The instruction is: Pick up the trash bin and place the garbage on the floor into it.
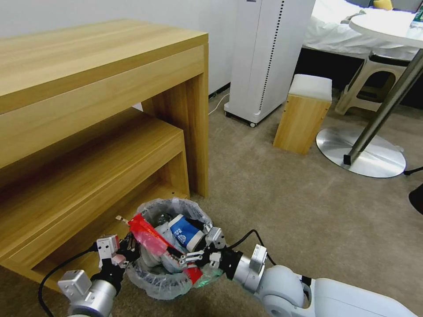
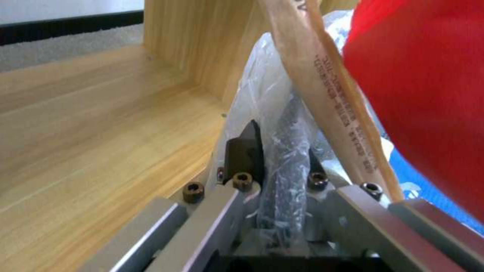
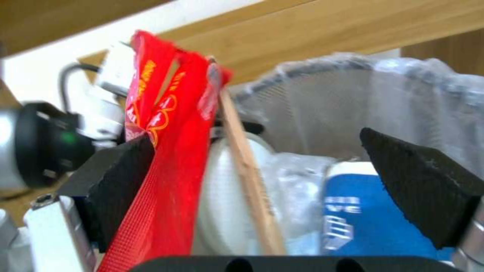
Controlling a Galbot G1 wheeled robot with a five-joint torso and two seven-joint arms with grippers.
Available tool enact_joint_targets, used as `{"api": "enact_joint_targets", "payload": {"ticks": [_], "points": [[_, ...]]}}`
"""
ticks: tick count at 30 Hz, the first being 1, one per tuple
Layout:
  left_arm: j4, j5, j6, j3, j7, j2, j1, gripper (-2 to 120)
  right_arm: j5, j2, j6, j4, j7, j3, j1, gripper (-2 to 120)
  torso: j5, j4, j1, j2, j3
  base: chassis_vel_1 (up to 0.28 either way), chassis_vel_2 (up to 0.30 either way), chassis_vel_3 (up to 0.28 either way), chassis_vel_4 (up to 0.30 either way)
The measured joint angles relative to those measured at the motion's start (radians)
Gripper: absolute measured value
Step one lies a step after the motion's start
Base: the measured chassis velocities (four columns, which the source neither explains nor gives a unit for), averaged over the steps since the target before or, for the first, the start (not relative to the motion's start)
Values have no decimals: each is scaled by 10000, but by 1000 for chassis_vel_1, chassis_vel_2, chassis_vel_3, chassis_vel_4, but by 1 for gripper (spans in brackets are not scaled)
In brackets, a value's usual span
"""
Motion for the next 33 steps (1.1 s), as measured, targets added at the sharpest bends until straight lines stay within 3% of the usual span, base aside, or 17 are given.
{"api": "enact_joint_targets", "payload": {"ticks": [7,16,30,33], "points": [[124,-43,2,1,-15,53,-45,2,260,40,125,15,-104,-43,-37,100,1,0,0,0,0,0,0,0,0],[206,-34,-41,88,8,106,-9,2,369,-23,317,2,-104,694,-411,100,2,0,0,0,0,0,0,0,0],[-155,78,-43,325,136,75,202,2,-646,-264,493,-937,-331,1325,-455,100,2,0,0,0,1,0,0,0,0],[-319,99,-45,345,168,83,231,2,-1051,-304,96,-1165,-150,1359,-165,100,0,0,0,0,-1,0,0,0,0]]}}
